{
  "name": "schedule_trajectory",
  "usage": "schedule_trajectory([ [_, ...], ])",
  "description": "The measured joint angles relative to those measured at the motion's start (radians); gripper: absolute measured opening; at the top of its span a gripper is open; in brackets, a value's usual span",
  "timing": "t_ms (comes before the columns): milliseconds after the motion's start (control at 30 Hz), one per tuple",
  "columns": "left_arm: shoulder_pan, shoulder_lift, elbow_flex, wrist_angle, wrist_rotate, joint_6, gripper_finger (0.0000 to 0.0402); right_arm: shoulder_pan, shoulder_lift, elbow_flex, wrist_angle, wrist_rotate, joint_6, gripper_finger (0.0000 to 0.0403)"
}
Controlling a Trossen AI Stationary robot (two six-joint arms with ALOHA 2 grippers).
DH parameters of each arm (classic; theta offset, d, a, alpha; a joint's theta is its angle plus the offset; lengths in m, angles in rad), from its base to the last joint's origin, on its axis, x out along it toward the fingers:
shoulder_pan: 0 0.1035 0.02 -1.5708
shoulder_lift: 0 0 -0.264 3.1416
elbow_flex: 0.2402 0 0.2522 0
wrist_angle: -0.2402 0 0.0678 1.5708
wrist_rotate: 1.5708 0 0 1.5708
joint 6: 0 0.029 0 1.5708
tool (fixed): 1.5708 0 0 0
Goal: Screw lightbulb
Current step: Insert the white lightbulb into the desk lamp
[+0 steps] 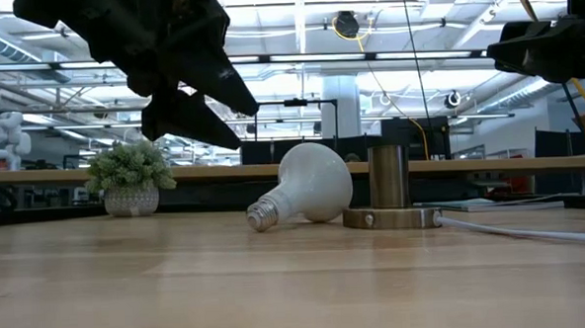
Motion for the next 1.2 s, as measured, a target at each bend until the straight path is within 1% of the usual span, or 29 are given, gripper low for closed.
schedule_trajectory([
  [133, 0.015, 0.012, 0.003, -0.022, -0.007, 0.000, 0.0267, 0.000, 0.000, 0.000, 0.000, 0.000, 0.000, 0.0000],
  [200, 0.018, 0.035, 0.025, -0.072, -0.009, -0.003, 0.0259, 0.000, 0.000, 0.000, 0.000, 0.000, 0.000, 0.0000],
  [300, 0.017, 0.093, 0.102, -0.139, -0.009, 0.023, 0.0249, 0.000, 0.000, 0.000, 0.000, 0.000, 0.000, 0.0000],
  [433, 0.027, 0.186, 0.231, -0.274, -0.025, 0.075, 0.0245, 0.000, 0.000, 0.000, 0.000, 0.000, 0.000, 0.0000],
  [567, 0.065, 0.250, 0.333, -0.440, -0.085, 0.024, 0.0245, 0.000, 0.000, 0.000, 0.000, 0.000, 0.000, 0.0000],
  [633, 0.087, 0.269, 0.346, -0.442, -0.078, -0.006, 0.0245, 0.000, 0.000, 0.000, 0.000, 0.000, 0.000, 0.0000],
  [767, 0.118, 0.289, 0.350, -0.368, -0.015, -0.013, 0.0245, 0.000, 0.000, 0.000, 0.000, 0.000, 0.000, 0.0000],
  [1000, 0.160, 0.320, 0.350, -0.377, -0.010, -0.029, 0.0245, 0.000, 0.000, 0.000, 0.000, 0.000, 0.000, 0.0000],
  [1200, 0.206, 0.337, 0.350, -0.355, -0.011, 0.054, 0.0245, 0.000, 0.000, 0.000, 0.000, 0.000, 0.000, 0.0000],
])
